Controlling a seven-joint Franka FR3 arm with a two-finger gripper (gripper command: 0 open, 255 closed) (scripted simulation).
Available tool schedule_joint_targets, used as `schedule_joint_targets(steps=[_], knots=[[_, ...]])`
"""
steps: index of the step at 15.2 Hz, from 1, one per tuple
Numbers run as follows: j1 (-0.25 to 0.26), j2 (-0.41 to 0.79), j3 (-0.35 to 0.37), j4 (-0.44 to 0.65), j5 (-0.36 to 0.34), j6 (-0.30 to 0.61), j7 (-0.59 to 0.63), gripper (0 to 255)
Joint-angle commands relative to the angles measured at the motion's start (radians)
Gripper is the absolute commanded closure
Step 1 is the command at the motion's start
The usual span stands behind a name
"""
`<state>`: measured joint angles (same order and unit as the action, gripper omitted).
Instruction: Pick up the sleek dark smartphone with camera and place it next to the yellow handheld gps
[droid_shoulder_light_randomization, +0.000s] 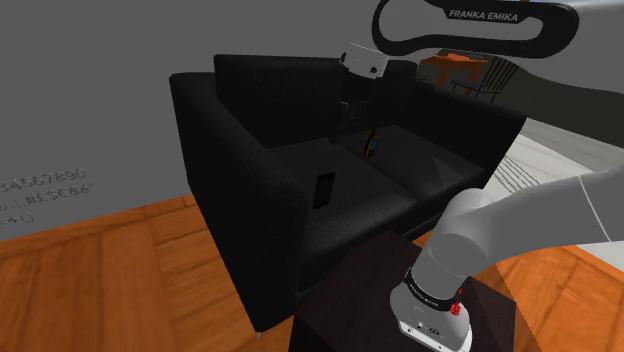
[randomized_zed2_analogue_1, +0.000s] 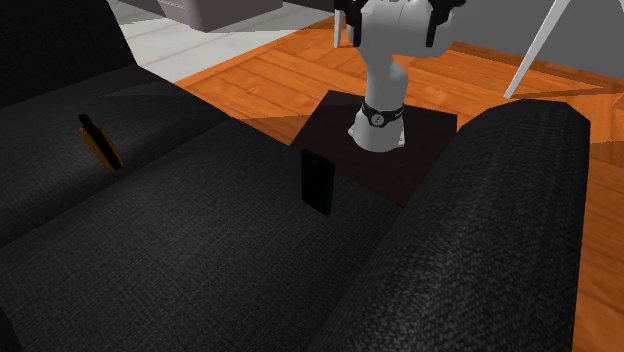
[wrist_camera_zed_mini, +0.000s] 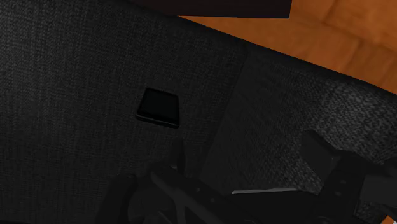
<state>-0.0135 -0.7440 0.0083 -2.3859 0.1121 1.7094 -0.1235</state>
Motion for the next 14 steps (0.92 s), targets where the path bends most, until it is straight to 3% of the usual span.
schedule_joint_targets(steps=[1, 8, 14], knots=[[0.0, 0.0, 0.0, 0.0, 0.0, 0.0, 0.0, 0], [0.069, 0.056, -0.158, -0.134, -0.14, 0.153, -0.475, 0], [0.127, 0.197, -0.298, -0.172, -0.252, 0.325, -0.873, 0]])
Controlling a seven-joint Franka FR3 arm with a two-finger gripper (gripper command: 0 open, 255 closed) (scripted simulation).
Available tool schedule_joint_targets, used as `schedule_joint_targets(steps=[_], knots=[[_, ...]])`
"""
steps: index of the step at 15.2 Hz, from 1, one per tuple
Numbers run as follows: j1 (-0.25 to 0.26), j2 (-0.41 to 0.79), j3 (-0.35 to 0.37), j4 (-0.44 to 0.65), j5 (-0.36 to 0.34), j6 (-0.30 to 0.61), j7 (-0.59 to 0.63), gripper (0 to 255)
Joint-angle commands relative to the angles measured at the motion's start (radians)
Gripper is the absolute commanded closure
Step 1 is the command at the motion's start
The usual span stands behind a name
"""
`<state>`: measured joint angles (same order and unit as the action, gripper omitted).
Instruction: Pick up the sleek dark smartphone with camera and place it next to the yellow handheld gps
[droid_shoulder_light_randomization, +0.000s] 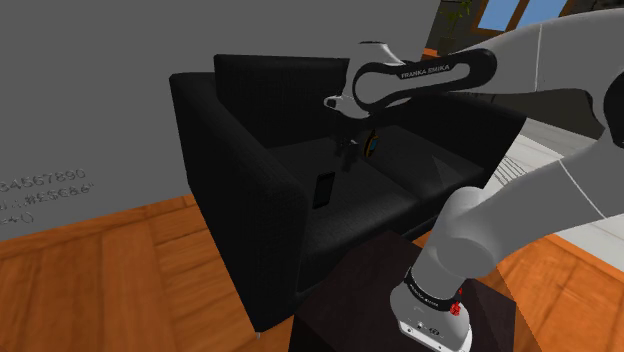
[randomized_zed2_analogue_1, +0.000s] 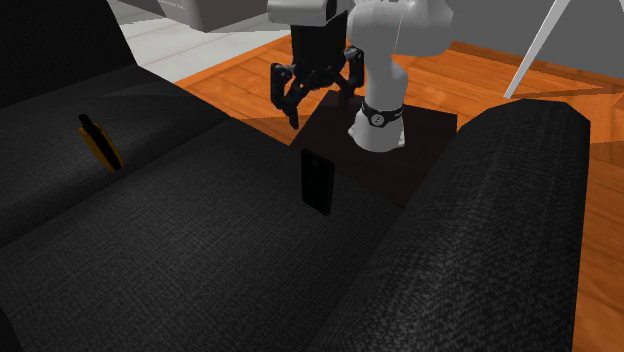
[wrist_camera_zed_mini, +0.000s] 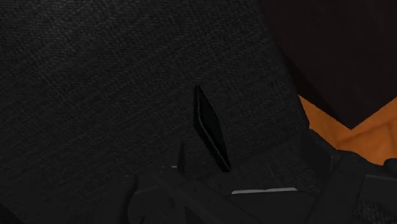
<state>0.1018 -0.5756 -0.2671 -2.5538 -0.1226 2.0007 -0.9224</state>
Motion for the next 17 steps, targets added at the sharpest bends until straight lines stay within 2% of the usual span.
schedule_joint_targets(steps=[1, 3, 11, 17], knots=[[0.022, 0.06, -0.045, -0.004, -0.032, 0.066, -0.139, 0], [0.045, 0.128, -0.088, 0.003, -0.056, 0.131, -0.271, 0], [0.048, 0.189, -0.108, -0.057, -0.055, 0.251, -0.277, 0], [0.048, 0.189, -0.108, -0.057, -0.055, 0.251, -0.277, 0]])
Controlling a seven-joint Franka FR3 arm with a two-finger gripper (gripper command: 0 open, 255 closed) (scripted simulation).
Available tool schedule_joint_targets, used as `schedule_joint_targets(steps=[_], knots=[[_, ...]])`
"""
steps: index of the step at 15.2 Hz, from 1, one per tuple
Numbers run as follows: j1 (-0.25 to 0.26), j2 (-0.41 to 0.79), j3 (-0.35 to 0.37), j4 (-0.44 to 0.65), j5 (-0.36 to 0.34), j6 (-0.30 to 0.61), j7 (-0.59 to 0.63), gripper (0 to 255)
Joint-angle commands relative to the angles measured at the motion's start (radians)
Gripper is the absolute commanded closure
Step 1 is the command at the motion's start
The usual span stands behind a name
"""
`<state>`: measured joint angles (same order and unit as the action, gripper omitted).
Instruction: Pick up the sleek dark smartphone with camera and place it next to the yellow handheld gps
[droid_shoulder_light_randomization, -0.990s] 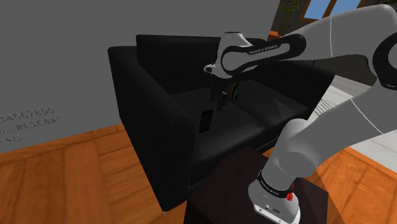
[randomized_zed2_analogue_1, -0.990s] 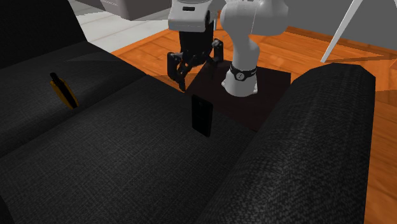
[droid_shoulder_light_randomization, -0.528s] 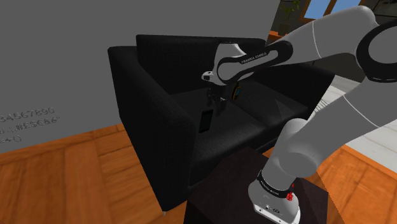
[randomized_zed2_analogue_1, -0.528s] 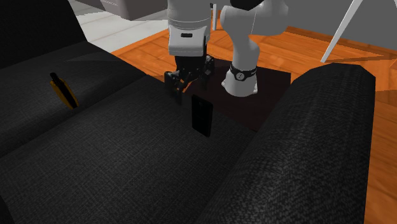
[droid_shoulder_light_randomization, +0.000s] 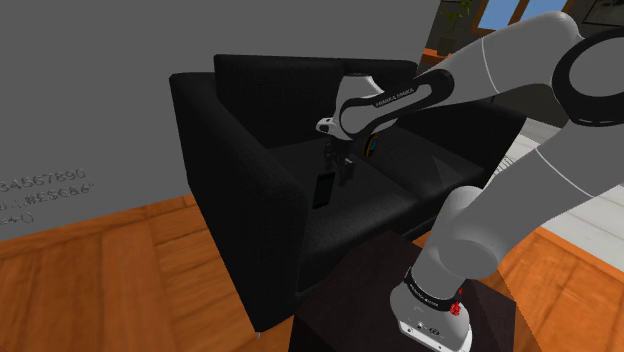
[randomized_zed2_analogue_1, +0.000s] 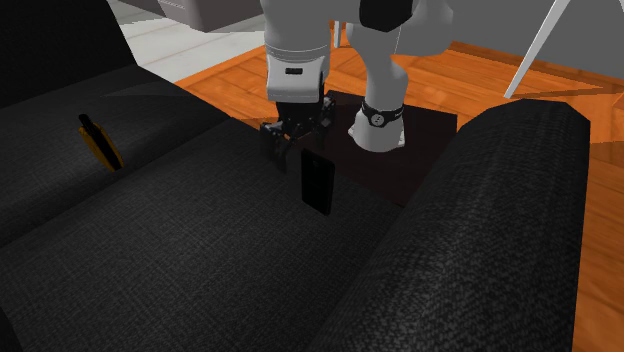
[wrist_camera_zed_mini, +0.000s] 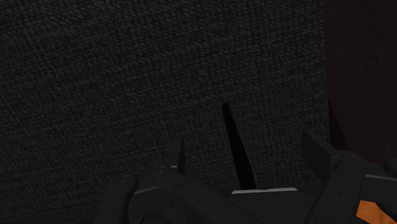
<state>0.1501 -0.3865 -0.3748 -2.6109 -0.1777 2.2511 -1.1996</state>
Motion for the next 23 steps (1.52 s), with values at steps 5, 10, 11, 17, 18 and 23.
schedule_joint_targets(steps=[5, 10, 11, 17, 18, 23], knots=[[0.0, 0.0, 0.0, 0.0, 0.0, 0.0, 0.0, 255], [0.0, 0.0, 0.0, 0.0, 0.0, 0.0, 0.0, 255], [0.0, 0.0, 0.0, 0.0, 0.0, 0.0, 0.0, 255], [-0.002, -0.041, 0.013, 0.039, -0.001, -0.079, 0.004, 255], [-0.002, -0.048, 0.015, 0.047, -0.001, -0.095, 0.005, 255], [-0.003, -0.08, 0.027, 0.092, 0.002, -0.171, 0.008, 255]])
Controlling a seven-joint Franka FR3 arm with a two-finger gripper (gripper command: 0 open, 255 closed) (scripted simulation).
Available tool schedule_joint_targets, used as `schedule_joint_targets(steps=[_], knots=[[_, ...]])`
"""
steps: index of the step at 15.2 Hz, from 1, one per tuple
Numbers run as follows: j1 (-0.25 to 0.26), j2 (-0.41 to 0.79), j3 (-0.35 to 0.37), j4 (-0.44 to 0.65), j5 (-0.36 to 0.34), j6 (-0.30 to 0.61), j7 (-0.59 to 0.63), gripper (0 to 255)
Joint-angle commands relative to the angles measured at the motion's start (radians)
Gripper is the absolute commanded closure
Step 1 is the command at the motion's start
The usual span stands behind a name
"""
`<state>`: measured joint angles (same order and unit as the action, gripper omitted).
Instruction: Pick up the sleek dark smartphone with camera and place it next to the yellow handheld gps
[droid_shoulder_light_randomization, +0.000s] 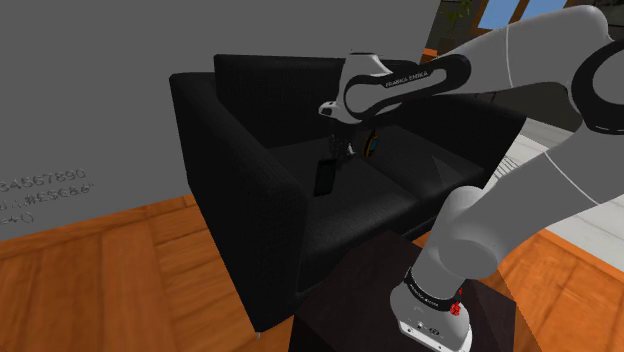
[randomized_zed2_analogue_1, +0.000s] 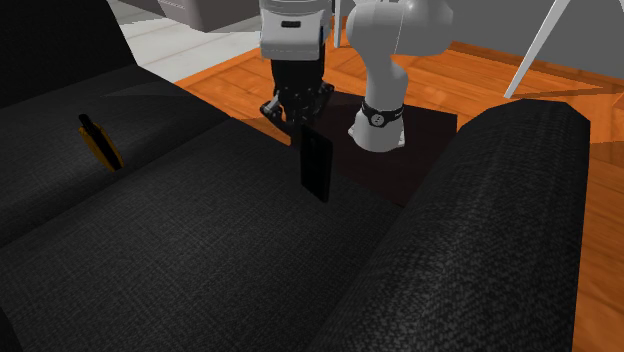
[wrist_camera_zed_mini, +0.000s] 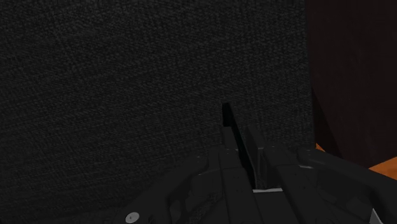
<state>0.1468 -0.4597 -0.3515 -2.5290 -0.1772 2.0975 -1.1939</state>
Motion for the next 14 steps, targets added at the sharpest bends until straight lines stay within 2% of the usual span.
schedule_joint_targets(steps=[1, 14], knots=[[0.001, -0.012, 0.006, 0.02, 0.002, -0.033, 0.002, 255], [0.005, -0.057, 0.033, 0.162, 0.014, -0.219, 0.003, 255]])
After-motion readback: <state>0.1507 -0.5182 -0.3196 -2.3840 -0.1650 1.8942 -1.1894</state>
